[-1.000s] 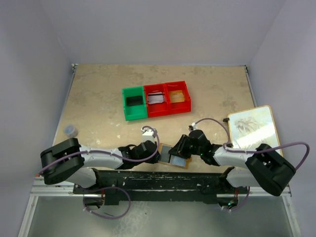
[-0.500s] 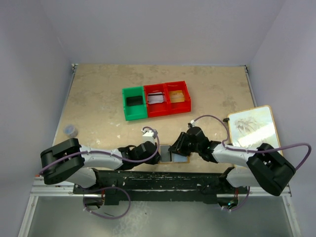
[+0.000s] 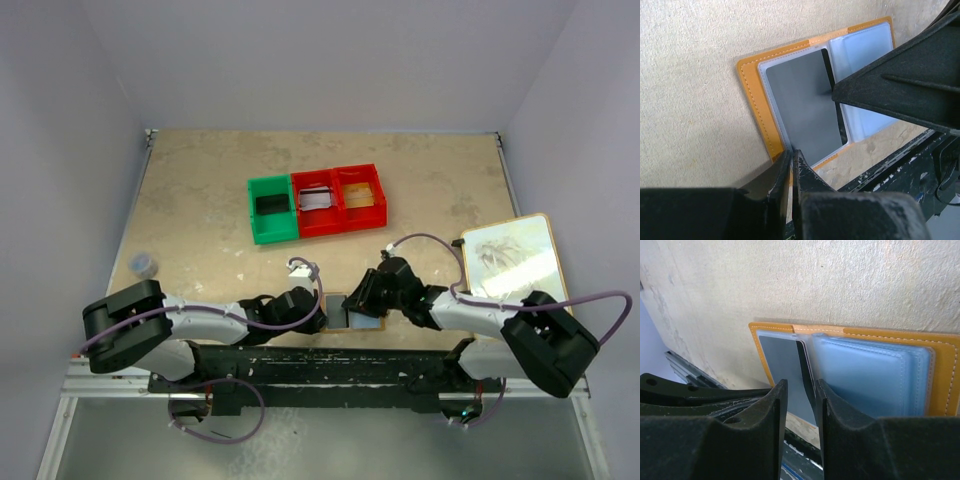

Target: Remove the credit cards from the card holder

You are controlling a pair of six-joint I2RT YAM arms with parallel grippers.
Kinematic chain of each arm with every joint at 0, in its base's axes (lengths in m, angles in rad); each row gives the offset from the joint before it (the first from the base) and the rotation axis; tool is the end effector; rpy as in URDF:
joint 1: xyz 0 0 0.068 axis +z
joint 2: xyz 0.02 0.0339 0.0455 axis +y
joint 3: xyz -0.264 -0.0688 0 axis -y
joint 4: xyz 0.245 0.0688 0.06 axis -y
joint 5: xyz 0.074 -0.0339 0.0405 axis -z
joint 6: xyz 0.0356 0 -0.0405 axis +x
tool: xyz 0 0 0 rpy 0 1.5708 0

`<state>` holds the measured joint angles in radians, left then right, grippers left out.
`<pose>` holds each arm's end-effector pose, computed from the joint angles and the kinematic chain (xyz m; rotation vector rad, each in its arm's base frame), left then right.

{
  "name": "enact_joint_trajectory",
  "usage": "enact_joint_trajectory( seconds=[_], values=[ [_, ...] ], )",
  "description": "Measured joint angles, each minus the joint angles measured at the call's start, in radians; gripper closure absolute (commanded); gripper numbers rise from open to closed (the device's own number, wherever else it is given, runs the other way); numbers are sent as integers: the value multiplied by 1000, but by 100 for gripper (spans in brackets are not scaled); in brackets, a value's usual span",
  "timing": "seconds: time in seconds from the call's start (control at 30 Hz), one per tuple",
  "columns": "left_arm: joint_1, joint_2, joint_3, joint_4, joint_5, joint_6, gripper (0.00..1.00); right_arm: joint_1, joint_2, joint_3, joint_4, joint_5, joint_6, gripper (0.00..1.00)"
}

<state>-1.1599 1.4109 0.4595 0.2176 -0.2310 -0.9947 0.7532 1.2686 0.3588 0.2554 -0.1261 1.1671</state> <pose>0.1072 -0.2257 0.1367 0.0755 2.4307 -0.8178 0.1618 0.1578 0.1424 0.4363 2.4557 1.0976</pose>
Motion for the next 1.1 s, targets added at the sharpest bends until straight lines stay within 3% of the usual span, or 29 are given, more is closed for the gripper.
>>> enact_joint_trajectory(
  seconds=[0.33, 0.4, 0.5, 0.6, 0.73, 0.83, 1.1],
  values=[
    [-2, 6, 0, 5, -1, 0, 100, 2, 63, 8, 51, -22, -13, 71],
    [-2, 6, 0, 3, -8, -1, 94, 2, 64, 10, 52, -22, -20, 71],
    [-8, -8, 0, -11, -25, -13, 74, 6, 52, 15, 30, -12, -34, 70],
    [-10, -59, -1, -60, -59, -17, 70, 13, 18, 15, -16, 5, -43, 69],
    [-10, -131, 8, -123, -106, -16, 70, 14, 2, 15, -47, 10, -53, 69],
    [-10, -139, 18, -129, -119, -16, 76, 14, 2, 15, -48, 9, -53, 69],
    [-10, -11, 50, -74, -89, -7, 90, 14, -2, 15, -52, 12, -49, 70]
  ],
)
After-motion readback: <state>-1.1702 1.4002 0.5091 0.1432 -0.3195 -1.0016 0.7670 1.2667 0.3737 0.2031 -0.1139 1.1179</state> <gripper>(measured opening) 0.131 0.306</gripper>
